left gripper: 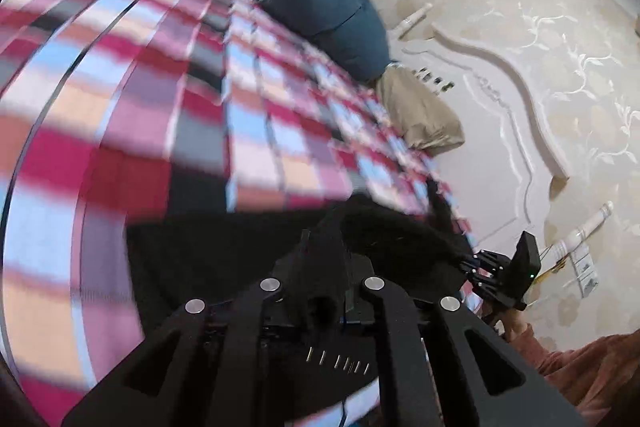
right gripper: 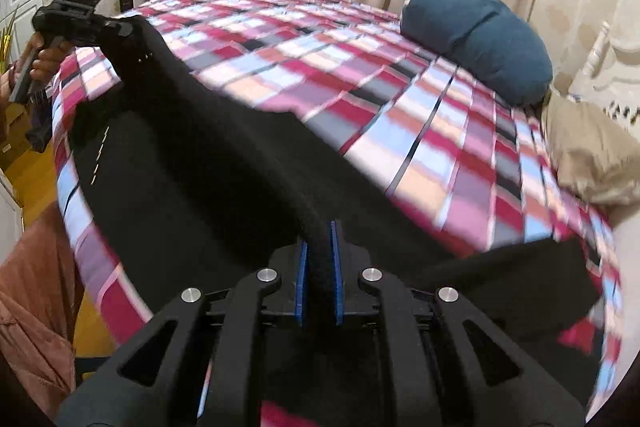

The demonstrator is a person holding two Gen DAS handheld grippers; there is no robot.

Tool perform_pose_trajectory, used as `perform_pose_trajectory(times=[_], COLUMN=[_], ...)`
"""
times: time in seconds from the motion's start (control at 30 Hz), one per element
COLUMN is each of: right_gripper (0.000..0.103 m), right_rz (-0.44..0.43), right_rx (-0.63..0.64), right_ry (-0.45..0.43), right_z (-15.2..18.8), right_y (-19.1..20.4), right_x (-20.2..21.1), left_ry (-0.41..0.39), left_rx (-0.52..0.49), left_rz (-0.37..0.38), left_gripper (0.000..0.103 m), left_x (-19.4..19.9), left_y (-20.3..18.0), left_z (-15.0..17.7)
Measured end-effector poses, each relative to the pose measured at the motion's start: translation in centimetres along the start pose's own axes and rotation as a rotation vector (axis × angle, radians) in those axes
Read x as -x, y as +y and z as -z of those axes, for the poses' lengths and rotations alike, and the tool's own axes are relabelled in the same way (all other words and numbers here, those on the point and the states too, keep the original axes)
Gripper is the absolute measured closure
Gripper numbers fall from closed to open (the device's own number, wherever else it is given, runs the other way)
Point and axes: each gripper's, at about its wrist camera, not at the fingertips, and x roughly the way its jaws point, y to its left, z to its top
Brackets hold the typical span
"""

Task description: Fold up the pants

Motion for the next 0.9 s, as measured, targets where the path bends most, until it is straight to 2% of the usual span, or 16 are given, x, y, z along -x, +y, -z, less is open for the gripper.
perform_pose_trajectory(times=[0.1,0.13,0.2,0.23,0.27,0.37,0.4,0.5,0.63,0.67,0.77,0.83,0.9], right_gripper=[0.09,0.082,0.075,0.067,0.054,0.032,0.03,0.029,0.029,0.029,0.029,0.029,0.029], right_rz=[-0.032,-0.035,-0.025,-0.016,-0.025,-0.097,-0.109,-0.155,-0.283,-0.309,-0.385,-0.398,-0.396], right_rx=[-0.032,-0.049,-0.069,-0.091,-0.115,-0.227,-0.263,-0.406,-0.726,-0.796,-0.997,-1.056,-1.073], right_ry=[0.047,0.067,0.092,0.087,0.081,0.032,0.019,-0.005,-0.051,-0.057,-0.059,-0.055,-0.061], right_z=[3.0,3.9,5.2,5.7,5.9,6.5,6.7,7.3,9.1,9.5,11.2,11.8,11.8], right_y=[1.9,2.4,3.0,3.2,3.3,3.1,2.8,1.3,-1.9,-2.5,-4.1,-4.3,-4.3], right_x=[-0.6,-0.9,-1.2,-0.8,-0.4,1.8,2.3,3.2,2.9,2.6,1.4,1.0,1.0], left_ry=[0.017,0.021,0.026,0.012,-0.006,-0.084,-0.105,-0.196,-0.31,-0.323,-0.326,-0.314,-0.315], left_rx=[0.091,0.109,0.117,0.119,0.126,0.194,0.224,0.329,0.418,0.44,0.457,0.474,0.5], left_rz=[-0.021,-0.038,-0.072,-0.084,-0.083,-0.079,-0.075,-0.045,-0.027,-0.045,-0.195,-0.306,-0.328], left_gripper=[0.075,0.065,0.058,0.058,0.058,0.046,0.043,0.043,0.043,0.043,0.043,0.043,0.043], left_x=[-0.1,0.0,0.3,0.8,1.3,3.6,4.2,5.7,5.2,4.8,3.0,1.9,1.5], left_y=[1.7,2.0,2.2,2.2,2.2,2.4,2.4,2.0,0.0,-0.3,-1.9,-2.8,-2.6], left_z=[3.8,4.7,6.2,7.1,7.8,9.8,10.3,11.7,12.6,12.5,12.4,12.7,13.5])
